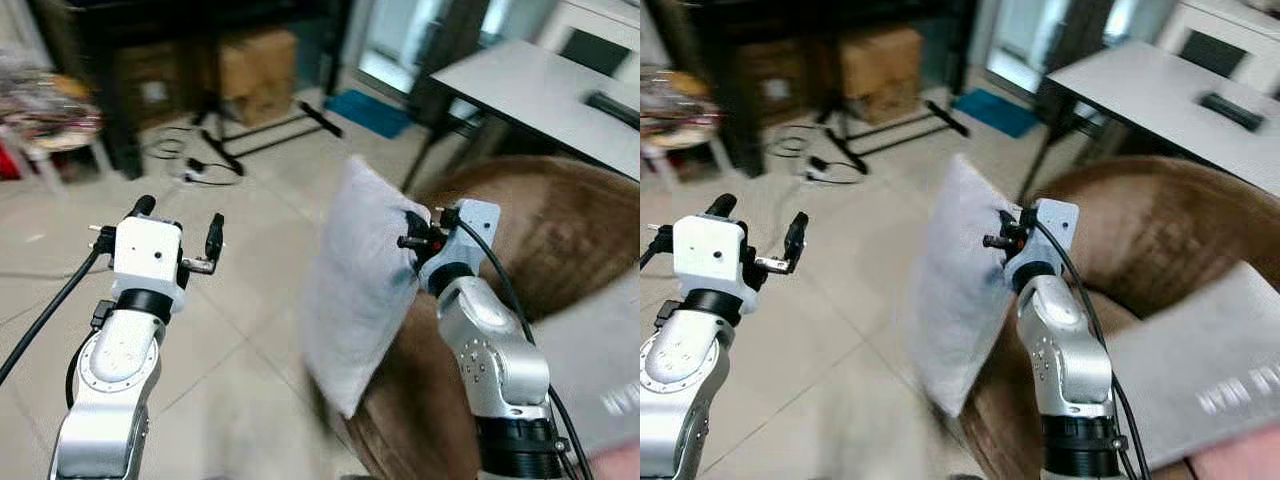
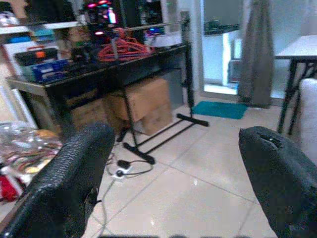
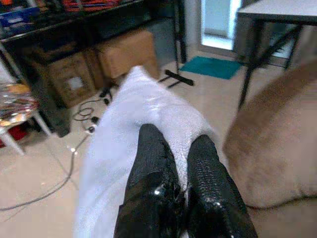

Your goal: Move the pillow to the sofa from floor

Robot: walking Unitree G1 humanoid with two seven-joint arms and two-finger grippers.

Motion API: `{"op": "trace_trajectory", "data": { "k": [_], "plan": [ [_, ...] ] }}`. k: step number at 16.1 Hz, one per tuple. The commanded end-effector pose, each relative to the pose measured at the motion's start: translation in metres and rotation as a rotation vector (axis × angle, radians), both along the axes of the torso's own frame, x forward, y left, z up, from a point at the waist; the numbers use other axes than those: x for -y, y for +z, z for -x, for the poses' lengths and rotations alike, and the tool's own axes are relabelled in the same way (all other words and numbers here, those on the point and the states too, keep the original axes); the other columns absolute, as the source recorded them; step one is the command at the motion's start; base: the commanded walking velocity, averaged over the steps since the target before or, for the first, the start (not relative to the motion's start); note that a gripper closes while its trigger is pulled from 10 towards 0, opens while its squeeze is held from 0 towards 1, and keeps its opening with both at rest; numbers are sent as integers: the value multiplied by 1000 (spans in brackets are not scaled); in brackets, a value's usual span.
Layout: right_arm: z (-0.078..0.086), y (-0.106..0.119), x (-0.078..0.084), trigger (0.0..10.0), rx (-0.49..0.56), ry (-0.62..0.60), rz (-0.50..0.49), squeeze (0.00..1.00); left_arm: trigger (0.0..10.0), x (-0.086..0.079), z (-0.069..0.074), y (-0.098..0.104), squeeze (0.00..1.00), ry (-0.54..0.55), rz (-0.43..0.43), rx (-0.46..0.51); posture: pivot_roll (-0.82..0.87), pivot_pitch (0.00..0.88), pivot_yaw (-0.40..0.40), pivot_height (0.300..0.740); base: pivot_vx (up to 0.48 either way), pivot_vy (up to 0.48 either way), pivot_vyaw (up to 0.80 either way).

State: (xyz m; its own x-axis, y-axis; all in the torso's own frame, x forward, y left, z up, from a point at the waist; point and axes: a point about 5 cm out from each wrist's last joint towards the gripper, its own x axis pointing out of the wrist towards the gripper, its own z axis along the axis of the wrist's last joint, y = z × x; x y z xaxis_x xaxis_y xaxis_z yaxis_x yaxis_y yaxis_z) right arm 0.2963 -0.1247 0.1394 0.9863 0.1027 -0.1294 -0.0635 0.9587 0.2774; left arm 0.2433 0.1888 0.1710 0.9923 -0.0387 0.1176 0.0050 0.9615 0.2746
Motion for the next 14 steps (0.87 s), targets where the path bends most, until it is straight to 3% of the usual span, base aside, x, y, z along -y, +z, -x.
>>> {"op": "trace_trajectory", "data": {
  "k": [1, 4, 7, 14],
  "plan": [
    [-1, 8, 6, 10000, 37, -29, -1, 0, 10000, 2, 0, 5, 145, -12, 11, 18, 132, 0, -128, 740, 0, 0, -800],
    [-1, 14, -5, 10000, 74, 39, 27, 0, 10000, 2, 1, 6, 165, -29, 25, 24, 133, 0, -127, 740, 297, 0, -267],
    [-2, 13, -5, 10000, 65, 29, 30, 0, 10000, 2, 2, 7, 165, -36, 23, 22, 137, 0, -125, 740, 350, 0, 0],
    [-2, 10, -2, 10000, 41, 5, 22, 0, 10000, 2, 5, 6, 165, -54, 16, 11, 148, 0, -135, 740, 342, 0, -800]
  ]
}}
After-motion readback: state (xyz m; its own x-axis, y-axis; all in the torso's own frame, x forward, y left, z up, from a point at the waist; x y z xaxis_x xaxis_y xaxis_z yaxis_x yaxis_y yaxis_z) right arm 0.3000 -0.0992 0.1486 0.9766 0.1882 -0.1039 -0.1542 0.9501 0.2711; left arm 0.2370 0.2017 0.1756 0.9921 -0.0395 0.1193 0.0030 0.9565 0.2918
